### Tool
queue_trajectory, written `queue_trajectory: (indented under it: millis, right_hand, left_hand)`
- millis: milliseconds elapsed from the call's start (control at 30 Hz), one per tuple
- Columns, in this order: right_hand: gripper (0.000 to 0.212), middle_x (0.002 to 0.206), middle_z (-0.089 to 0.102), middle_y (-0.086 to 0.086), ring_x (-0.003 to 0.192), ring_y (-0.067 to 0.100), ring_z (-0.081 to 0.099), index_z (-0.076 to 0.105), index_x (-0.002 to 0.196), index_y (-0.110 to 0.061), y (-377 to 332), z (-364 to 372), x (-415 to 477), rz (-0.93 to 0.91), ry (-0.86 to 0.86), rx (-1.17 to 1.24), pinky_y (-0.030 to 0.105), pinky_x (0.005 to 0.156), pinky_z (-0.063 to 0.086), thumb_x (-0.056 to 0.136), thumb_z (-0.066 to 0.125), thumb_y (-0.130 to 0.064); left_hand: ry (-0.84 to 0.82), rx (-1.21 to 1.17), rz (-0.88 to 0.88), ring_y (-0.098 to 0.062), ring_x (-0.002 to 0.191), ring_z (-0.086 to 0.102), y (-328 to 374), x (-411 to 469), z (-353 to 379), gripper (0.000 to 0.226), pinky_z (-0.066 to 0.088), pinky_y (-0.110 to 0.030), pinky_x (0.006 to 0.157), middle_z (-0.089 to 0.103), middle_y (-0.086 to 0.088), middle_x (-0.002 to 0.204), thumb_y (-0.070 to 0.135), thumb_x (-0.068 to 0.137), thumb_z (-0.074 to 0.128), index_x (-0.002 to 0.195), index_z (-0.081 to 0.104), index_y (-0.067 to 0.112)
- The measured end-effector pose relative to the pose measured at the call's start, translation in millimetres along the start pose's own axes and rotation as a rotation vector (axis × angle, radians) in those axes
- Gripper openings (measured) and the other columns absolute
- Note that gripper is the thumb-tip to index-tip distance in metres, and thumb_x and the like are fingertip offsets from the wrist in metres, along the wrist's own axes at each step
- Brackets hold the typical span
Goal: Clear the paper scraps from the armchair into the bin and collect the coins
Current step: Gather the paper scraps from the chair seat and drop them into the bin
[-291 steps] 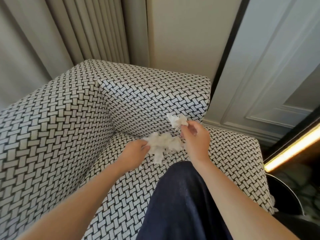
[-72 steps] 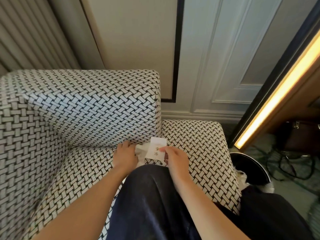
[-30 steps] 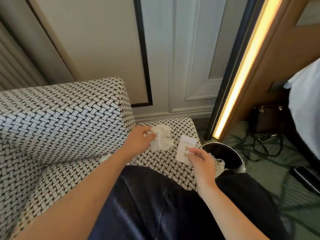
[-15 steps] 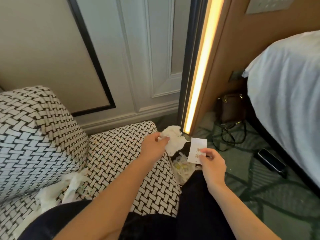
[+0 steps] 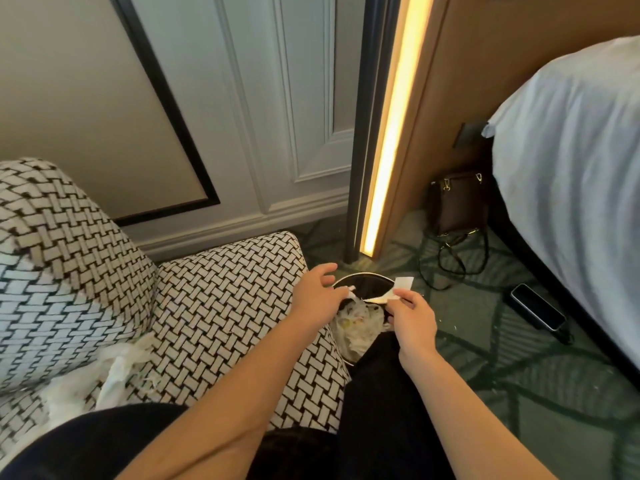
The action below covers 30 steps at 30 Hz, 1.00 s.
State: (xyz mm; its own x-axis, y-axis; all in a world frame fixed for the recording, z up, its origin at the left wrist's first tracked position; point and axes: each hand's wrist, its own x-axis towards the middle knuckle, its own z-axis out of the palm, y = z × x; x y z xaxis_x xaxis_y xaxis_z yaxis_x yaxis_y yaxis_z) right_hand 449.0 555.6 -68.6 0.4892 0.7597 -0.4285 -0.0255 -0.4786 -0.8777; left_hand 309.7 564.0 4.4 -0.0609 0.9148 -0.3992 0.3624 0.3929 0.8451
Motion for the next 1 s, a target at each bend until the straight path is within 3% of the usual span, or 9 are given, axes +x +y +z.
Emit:
queue_trajectory:
  millis: [100,200,300,467,633,767,867,1000]
  right_hand:
    - [0.034,0.114,0.051,-0.004,0.112,0.018,0.051,0.054,0.123,-0.034,-1.8,-0.5,-0.9,0.032,-0.137,-0.042,0.043,0.100,0.044,0.093,0.053,-0.020]
    - [0.035,0.122,0.053,-0.004,0.115,0.018,0.051,0.052,0.129,-0.031,-2.8,-2.9,-2.5,0.037,-0.198,-0.067,0.043,0.103,0.043,0.095,0.050,-0.023]
    - [0.027,0.118,0.060,-0.001,0.109,0.016,0.056,0.059,0.119,-0.024,-4.0,-6.4,-10.1,-0.018,-0.209,-0.110,0.039,0.100,0.045,0.094,0.049,-0.022]
    - [0.018,0.100,0.065,-0.005,0.099,0.011,0.060,0.066,0.104,-0.020,-12.3,-4.2,-34.3,-0.225,-0.222,-0.292,0.021,0.082,0.038,0.092,0.052,-0.018]
    - [0.015,0.095,0.068,-0.005,0.095,0.011,0.062,0.069,0.097,-0.020,-24.8,4.8,-63.0,-0.295,-0.295,-0.348,0.028,0.090,0.046,0.090,0.055,-0.016]
    - [0.014,0.096,0.069,-0.005,0.096,0.011,0.063,0.070,0.090,-0.025,-39.0,24.6,-94.2,-0.360,-0.401,-0.362,0.040,0.097,0.047,0.090,0.058,-0.019]
    - [0.013,0.095,0.069,-0.004,0.091,0.008,0.063,0.071,0.095,-0.018,-53.5,43.0,-126.2,-0.429,-0.498,-0.349,0.034,0.097,0.046,0.090,0.058,-0.016]
    - [0.013,0.093,0.069,-0.008,0.091,0.006,0.063,0.069,0.093,-0.023,-72.5,70.0,-168.2,-0.503,-0.632,-0.368,0.031,0.097,0.046,0.091,0.058,-0.018]
  left_hand:
    - [-0.007,0.018,0.012,-0.016,0.119,0.050,0.8,-1.5,-2.5,0.051,0.042,-0.024,0.085,0.052,-0.003,0.133,0.013,0.089,0.060,0.137,0.045,0.021]
    - [-0.028,0.039,0.021,-0.013,0.110,0.053,0.2,-5.1,-8.2,0.045,0.045,-0.025,0.086,0.055,-0.002,0.128,0.015,0.090,0.058,0.133,0.048,0.020]
    - [-0.053,0.048,0.024,-0.015,0.107,0.056,0.9,-13.8,-15.6,0.037,0.047,-0.026,0.088,0.059,-0.002,0.122,0.017,0.092,0.054,0.129,0.053,0.019]
    - [-0.048,0.077,0.009,-0.013,0.104,0.058,-1.3,-30.6,-38.2,0.028,0.046,-0.026,0.085,0.060,0.000,0.114,0.022,0.094,0.052,0.121,0.059,0.020]
    - [-0.012,0.068,0.020,-0.009,0.098,0.059,-3.0,-57.1,-80.0,0.027,0.047,-0.034,0.095,0.061,0.004,0.113,0.026,0.093,0.053,0.120,0.059,0.024]
    - [0.035,0.063,0.057,-0.005,0.094,0.060,-6.2,-80.4,-120.4,0.025,0.047,-0.033,0.094,0.062,0.007,0.109,0.028,0.093,0.055,0.117,0.060,0.025]
    - [0.102,0.028,0.081,-0.005,0.093,0.061,-13.8,-101.8,-155.5,0.023,0.048,-0.031,0.090,0.064,0.008,0.106,0.028,0.092,0.056,0.114,0.061,0.025]
    - [0.192,-0.014,0.090,-0.008,0.093,0.063,-27.9,-126.4,-201.4,0.019,0.048,-0.036,0.093,0.066,0.007,0.104,0.029,0.091,0.056,0.109,0.064,0.026]
